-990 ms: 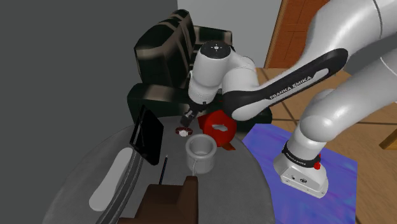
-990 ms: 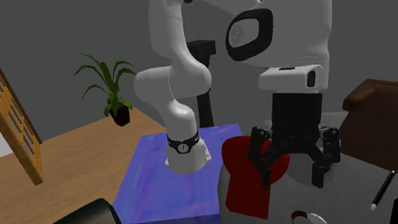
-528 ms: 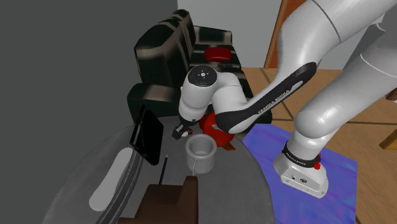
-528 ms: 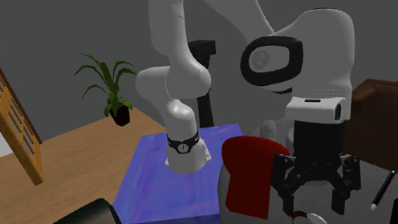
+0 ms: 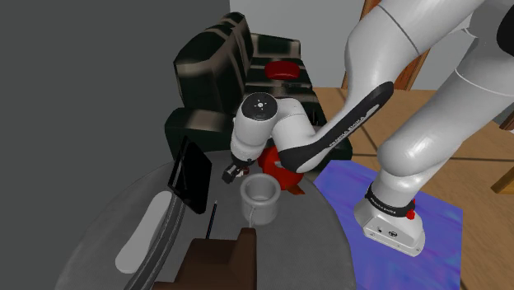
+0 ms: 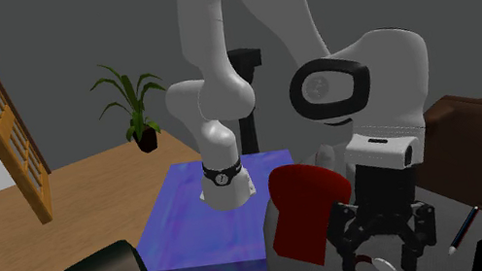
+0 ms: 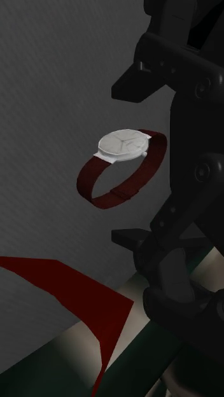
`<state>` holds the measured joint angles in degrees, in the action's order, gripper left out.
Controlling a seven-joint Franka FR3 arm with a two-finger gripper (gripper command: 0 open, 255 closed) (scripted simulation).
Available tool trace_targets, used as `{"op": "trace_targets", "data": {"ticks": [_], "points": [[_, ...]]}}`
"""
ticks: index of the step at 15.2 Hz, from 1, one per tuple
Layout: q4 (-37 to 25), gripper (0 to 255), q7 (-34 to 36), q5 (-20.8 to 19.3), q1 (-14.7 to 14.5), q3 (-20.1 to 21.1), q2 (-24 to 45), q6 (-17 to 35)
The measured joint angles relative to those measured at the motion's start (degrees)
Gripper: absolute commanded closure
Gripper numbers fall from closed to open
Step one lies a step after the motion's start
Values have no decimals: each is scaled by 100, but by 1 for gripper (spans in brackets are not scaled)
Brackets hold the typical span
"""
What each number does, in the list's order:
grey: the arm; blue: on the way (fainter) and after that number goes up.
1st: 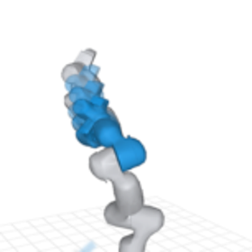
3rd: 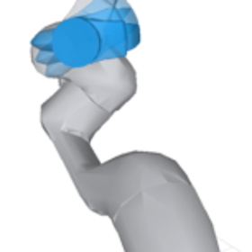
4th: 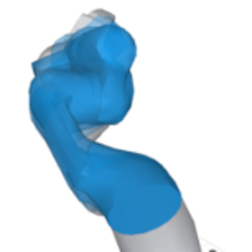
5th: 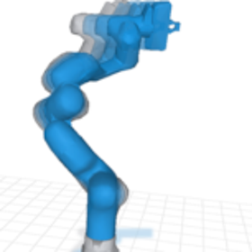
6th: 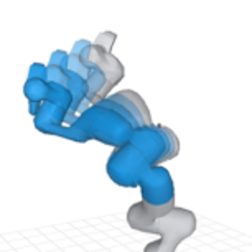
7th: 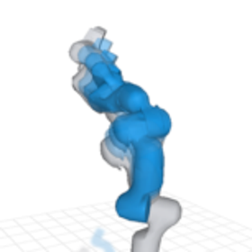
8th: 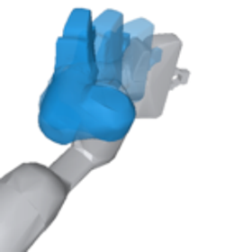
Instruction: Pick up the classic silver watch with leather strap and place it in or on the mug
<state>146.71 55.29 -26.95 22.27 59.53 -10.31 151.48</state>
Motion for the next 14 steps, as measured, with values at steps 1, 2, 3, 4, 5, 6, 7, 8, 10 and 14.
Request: {"op": "trace_targets", "data": {"ticks": [1,2,3,4,5,6,7,8,10,14], "points": [[0,0,4,-5,3,3,3,1],[-1,0,6,-8,5,4,4,1],[-1,255,6,-8,5,4,4,1],[-18,255,6,-6,-5,13,-3,41],[-26,255,25,-23,3,26,1,68],[-35,255,47,-52,17,45,9,54],[-44,255,59,-74,29,58,16,44],[-51,255,78,-104,48,73,26,44],[-48,255,73,-94,43,66,22,47],[-30,255,-11,2,-11,5,-17,9]]}}
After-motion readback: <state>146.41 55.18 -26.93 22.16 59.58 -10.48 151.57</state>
